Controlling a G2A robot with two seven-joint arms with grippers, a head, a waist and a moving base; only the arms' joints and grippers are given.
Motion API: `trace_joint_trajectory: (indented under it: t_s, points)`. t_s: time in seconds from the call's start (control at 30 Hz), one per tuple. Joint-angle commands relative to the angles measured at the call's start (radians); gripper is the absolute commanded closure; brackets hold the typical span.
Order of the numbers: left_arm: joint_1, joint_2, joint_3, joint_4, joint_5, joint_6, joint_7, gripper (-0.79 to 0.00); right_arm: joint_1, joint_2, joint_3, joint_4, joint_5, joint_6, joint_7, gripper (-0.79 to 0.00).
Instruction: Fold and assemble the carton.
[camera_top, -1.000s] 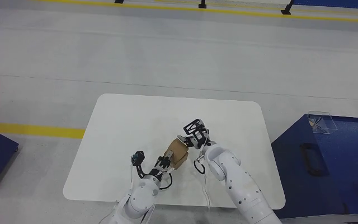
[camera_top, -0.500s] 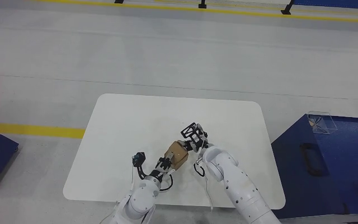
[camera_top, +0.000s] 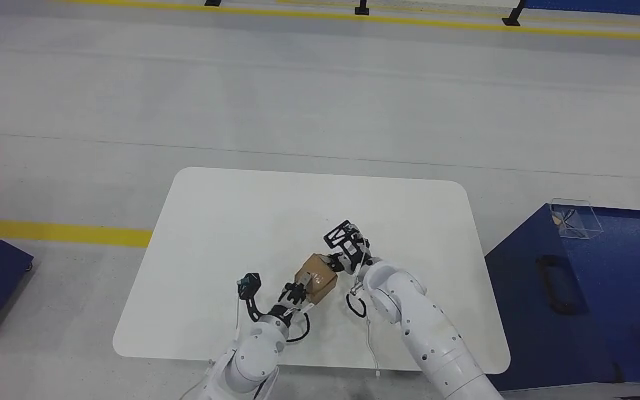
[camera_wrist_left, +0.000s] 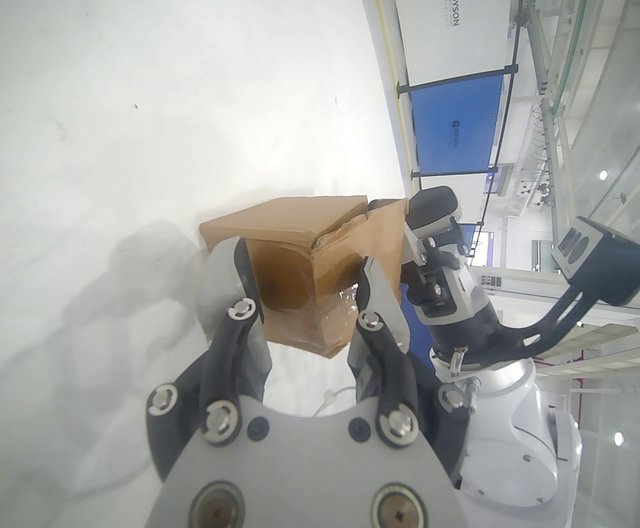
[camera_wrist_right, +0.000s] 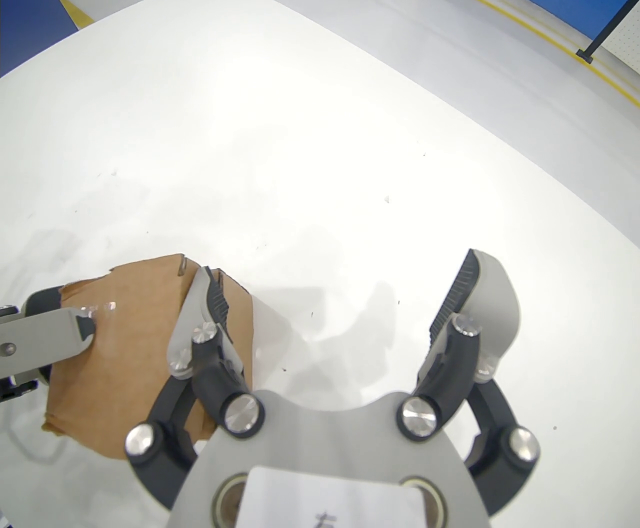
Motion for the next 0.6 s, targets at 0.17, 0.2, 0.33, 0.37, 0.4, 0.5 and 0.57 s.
trace_joint_trajectory:
  t_s: [0.17,0.2,0.33,0.37,0.4,0.5,0.57]
  points:
    - [-0.018,-0.004,0.013,0.028,0.006,0.022,0.004,-0.363,0.013,-0.004,-0.004,0.03,0.003,0.003,0.001,-0.785]
    - [-0.021,-0.004,0.015,0.032,0.008,0.026,0.005,-0.363,0.015,-0.004,-0.004,0.032,0.004,0.003,0.0,-0.785]
    - [-0.026,-0.006,0.019,0.039,0.01,0.031,0.012,-0.372,0.018,-0.005,0.002,0.035,0.009,0.01,-0.005,-0.785]
    - [-0.026,-0.006,0.019,0.039,0.011,0.03,0.013,-0.372,0.018,-0.004,0.005,0.033,0.009,0.015,-0.011,-0.785]
    - [-0.026,-0.006,0.019,0.04,0.009,0.029,0.014,-0.372,0.017,-0.004,0.007,0.031,0.006,0.022,-0.017,-0.785]
    - [-0.025,-0.006,0.019,0.038,0.01,0.023,0.017,-0.382,0.015,-0.002,0.016,0.026,0.008,0.022,-0.017,-0.785]
    - [-0.023,-0.006,0.018,0.034,0.009,0.02,0.019,-0.382,0.014,0.0,0.022,0.021,0.005,0.022,-0.019,-0.785]
